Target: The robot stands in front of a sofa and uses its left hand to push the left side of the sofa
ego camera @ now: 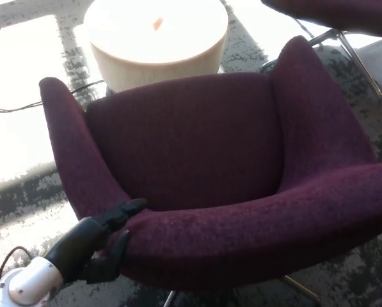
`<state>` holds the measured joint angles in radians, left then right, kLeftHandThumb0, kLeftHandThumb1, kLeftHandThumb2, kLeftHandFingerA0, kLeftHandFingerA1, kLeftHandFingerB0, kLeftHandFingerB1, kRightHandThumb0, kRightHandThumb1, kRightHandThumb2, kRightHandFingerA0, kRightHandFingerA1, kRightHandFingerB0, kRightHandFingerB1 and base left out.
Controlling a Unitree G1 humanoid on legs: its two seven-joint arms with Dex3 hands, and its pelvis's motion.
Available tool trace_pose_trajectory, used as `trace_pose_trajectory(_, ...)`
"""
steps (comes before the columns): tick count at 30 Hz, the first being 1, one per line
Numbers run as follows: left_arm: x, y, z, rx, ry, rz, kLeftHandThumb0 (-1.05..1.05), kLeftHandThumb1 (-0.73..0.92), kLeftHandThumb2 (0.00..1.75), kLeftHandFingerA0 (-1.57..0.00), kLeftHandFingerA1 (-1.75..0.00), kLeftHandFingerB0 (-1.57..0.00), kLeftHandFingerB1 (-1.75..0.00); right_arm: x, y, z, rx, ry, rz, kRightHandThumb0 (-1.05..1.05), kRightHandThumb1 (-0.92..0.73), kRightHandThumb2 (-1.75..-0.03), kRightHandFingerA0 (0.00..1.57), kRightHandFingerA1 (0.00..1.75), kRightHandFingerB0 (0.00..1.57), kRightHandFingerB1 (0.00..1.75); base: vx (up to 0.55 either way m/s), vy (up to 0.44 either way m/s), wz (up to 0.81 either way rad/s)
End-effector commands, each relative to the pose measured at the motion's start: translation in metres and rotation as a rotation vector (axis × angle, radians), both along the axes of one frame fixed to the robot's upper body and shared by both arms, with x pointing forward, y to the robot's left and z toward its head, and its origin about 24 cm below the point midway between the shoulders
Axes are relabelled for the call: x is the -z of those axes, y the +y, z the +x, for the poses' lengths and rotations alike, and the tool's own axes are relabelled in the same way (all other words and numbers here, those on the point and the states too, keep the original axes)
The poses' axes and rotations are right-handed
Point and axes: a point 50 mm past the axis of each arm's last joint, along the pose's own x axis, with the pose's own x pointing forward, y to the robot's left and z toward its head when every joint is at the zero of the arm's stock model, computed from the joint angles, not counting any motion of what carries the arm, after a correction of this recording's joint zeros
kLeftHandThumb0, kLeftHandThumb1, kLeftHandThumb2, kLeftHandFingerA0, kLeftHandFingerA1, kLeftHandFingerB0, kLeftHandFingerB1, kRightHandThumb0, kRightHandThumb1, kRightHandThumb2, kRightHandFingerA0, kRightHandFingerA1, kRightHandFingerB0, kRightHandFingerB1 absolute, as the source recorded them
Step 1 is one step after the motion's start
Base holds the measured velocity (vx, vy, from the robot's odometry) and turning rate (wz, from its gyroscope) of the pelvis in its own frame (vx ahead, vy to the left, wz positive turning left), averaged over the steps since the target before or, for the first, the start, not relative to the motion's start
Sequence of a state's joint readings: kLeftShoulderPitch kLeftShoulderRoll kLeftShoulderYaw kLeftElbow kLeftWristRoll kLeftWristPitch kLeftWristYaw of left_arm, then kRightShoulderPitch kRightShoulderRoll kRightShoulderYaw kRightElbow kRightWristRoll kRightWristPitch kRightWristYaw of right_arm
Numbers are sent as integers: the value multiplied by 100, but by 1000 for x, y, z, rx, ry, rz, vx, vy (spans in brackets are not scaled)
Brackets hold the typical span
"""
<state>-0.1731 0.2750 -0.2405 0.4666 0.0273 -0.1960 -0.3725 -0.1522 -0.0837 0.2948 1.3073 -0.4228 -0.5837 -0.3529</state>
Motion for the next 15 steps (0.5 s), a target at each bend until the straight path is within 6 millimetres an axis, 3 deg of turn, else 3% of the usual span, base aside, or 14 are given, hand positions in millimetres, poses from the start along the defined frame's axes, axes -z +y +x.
trace_pose_trajectory(1,1,-18,-5,103,43,-28,-90,84,119,-6,-19,-7,-20,0,-8,-1,20,2,-26,-80,-57,-135,37,99,2,78,0,0,0)
trace_pose_trajectory(4,3,-19,-7,105,62,-24,-88,84,120,0,-16,-11,-23,0,-7,-2,10,-4,-32,-86,-60,-138,40,103,0,79,0,0,0)
trace_pose_trajectory(13,3,-32,-11,145,63,-17,-94,89,123,-6,-15,-9,-18,0,-8,-2,9,-8,-37,-88,-60,-139,46,107,0,79,0,0,0)
trace_pose_trajectory(15,4,-41,-11,167,68,-48,-94,89,122,-7,-17,-7,-12,0,-8,-3,8,0,-42,-78,-55,-133,36,97,4,78,0,0,0)
